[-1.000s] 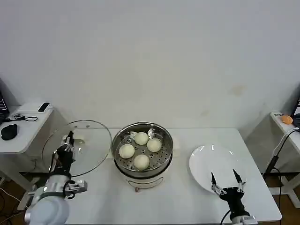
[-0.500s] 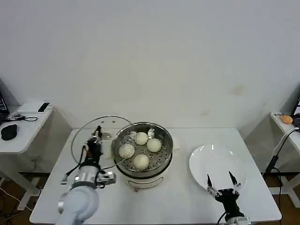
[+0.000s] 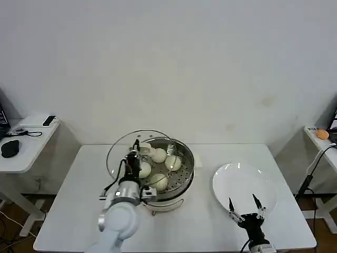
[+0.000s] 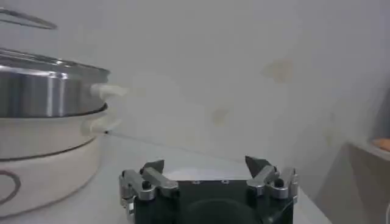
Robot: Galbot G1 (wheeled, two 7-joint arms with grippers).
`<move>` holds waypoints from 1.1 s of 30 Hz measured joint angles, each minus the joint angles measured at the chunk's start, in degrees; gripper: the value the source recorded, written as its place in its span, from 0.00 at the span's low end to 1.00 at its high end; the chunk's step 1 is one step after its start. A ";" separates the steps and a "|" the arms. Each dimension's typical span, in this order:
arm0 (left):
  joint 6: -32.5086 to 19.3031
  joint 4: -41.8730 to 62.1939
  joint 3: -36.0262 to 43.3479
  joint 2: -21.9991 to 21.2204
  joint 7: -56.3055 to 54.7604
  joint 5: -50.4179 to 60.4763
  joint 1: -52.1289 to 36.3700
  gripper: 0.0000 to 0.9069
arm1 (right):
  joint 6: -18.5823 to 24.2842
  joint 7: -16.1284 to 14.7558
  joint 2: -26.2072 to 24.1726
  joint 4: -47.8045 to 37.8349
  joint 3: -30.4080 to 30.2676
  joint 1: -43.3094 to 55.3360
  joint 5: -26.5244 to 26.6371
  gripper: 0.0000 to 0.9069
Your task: Take steamed baozi put them in steamer then cover it.
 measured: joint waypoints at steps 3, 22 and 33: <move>-0.06 0.93 1.13 -1.63 0.06 1.57 -0.25 0.00 | 0.08 -0.01 0.02 -0.21 -0.21 -0.01 -0.26 1.00; -0.67 4.73 5.13 -6.48 0.56 7.19 -1.03 0.00 | 0.45 -0.01 0.34 -0.88 -1.42 -0.12 -1.46 1.00; -0.94 6.36 5.22 -7.19 0.60 8.03 -1.60 0.00 | 0.54 -0.04 0.22 -0.94 -1.75 -0.23 -1.65 1.00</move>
